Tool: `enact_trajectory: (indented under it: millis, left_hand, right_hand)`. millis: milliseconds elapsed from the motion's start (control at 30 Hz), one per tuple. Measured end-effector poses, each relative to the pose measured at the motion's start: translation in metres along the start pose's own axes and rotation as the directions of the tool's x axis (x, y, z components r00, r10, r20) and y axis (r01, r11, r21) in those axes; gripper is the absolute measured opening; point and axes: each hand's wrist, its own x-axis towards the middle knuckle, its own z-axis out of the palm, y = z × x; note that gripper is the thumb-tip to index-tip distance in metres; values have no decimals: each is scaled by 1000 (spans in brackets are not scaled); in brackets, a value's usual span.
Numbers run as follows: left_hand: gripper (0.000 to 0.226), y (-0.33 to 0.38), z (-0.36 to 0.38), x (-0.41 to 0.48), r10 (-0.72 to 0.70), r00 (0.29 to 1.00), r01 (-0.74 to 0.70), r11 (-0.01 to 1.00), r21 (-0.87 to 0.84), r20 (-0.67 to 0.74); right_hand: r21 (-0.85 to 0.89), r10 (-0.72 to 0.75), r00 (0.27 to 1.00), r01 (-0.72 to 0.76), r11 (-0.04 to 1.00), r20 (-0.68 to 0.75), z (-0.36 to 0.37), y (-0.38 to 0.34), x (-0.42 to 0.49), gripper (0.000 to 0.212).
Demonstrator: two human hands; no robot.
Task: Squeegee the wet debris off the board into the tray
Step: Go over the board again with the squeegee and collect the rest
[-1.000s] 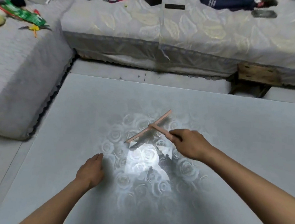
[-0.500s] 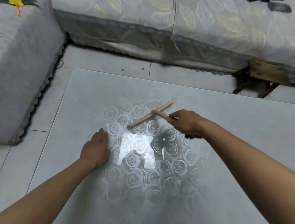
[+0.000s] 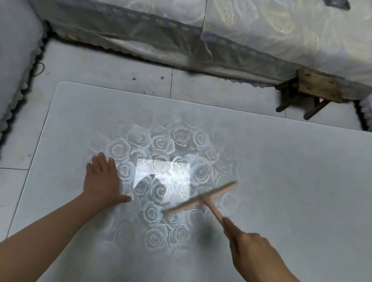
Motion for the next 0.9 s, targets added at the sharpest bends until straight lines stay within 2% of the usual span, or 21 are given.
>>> enact_trajectory:
  millis: [67,133,233,300,433,500,600,700,800,900]
  left_hand:
    - [138,1,-4,1,-2,1000,2,1000,24,17]
    - [138,2,-5,3,-8,1000,7,1000,26,28]
    - [140,3,-3,3,-8,999,10,999,-35,36]
    - [142,2,0,4,-2,999,6,995,-96,45]
    - [141,1,3,4,16,998,-8,990,-144,58]
    - [140,3,1,3,24,998,-15,989,-150,62]
    - [138,4,-3,1,25,996,-14,991,-133,84]
    - [136,4,-8,1,34,994,-21,992,-127,101]
    - [136,5,-13,1,34,992,-17,989,-144,122]
    - [138,3,-14,3,26,990,-2,985,-171,137]
  right_hand:
    - [7,-22,1000,22,1000,-5,-21,-4,3,40]
    - [56,-89,993,93,994,-74,-50,-20,26,39]
    - [37,-172,975,179,983,-142,-87,-65,92,48]
    - [-15,-185,969,185,983,-165,-104,-99,140,56]
    - [7,-167,967,172,985,-190,-106,-132,187,56]
    - [-20,-188,968,188,982,-167,-93,-121,179,65]
    - [29,-168,973,175,984,-161,-72,-88,142,64]
    - [46,-85,989,91,995,-122,-52,-59,96,69]
    - [73,0,994,8,997,-108,-36,-39,61,67]
    - [94,18,993,-7,996,-114,-26,-26,41,58]
